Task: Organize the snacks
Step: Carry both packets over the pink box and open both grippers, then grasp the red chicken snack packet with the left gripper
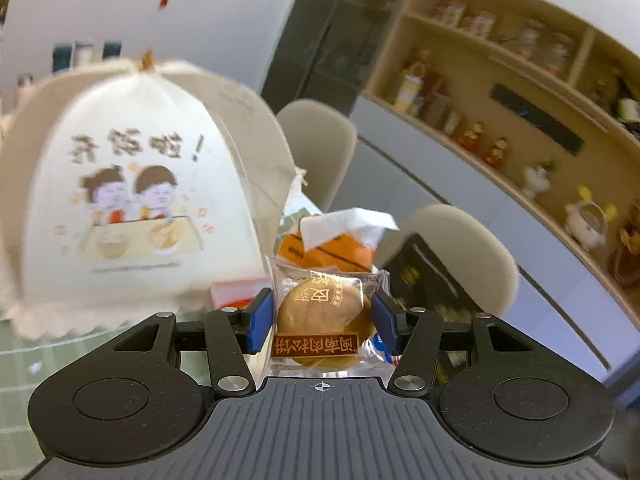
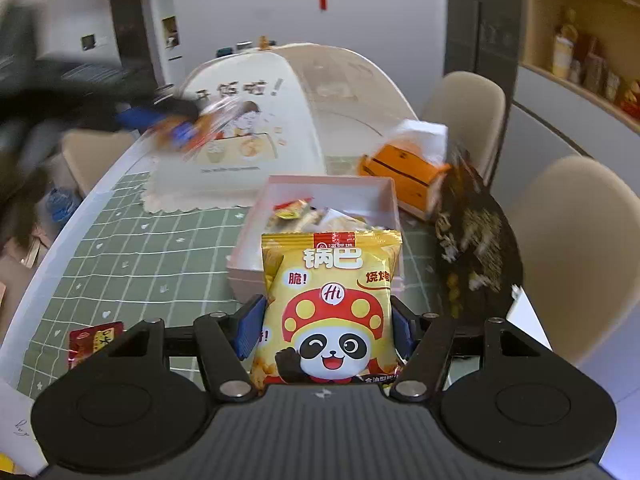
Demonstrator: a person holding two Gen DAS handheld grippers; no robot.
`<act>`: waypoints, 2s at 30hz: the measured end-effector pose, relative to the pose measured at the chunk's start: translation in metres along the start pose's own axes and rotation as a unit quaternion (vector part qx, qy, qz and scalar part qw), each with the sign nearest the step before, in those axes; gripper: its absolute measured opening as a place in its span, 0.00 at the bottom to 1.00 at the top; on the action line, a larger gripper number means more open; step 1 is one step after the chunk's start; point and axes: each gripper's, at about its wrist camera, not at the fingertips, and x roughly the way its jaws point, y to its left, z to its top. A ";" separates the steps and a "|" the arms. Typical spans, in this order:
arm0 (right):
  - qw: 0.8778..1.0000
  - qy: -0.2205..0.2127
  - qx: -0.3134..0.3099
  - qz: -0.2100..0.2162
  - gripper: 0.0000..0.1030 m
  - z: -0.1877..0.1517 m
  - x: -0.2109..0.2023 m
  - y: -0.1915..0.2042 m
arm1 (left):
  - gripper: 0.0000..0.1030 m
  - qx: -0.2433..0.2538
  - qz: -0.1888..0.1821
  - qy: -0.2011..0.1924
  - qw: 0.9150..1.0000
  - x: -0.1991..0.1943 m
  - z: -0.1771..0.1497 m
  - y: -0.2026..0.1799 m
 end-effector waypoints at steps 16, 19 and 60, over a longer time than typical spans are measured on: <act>0.999 0.044 -0.005 0.028 0.62 0.005 0.032 -0.043 | 0.56 -0.116 0.017 -0.027 0.993 0.066 -0.035 0.042; 0.998 0.030 -0.005 0.051 0.62 0.047 0.062 -0.037 | 0.56 -0.131 0.044 0.001 0.990 0.038 -0.064 0.051; 0.987 0.158 -0.016 0.016 0.74 -0.085 0.088 0.020 | 0.55 -0.193 0.100 0.055 0.974 -0.049 -0.182 0.080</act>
